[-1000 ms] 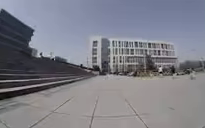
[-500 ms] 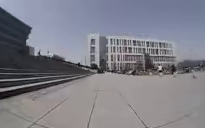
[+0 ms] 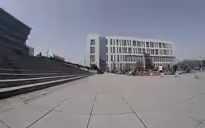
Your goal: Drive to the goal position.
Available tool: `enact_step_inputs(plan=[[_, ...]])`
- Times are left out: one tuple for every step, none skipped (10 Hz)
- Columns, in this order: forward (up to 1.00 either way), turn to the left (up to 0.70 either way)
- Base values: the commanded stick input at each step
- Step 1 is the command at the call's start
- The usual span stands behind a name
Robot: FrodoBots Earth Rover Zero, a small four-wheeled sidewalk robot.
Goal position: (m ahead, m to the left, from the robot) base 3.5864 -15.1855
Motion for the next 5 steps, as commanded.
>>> enact_step_inputs(plan=[[0.00, -1.00], [0.00, -1.00], [0.00, -1.00], [0.00, -1.00], [0.00, -1.00]])
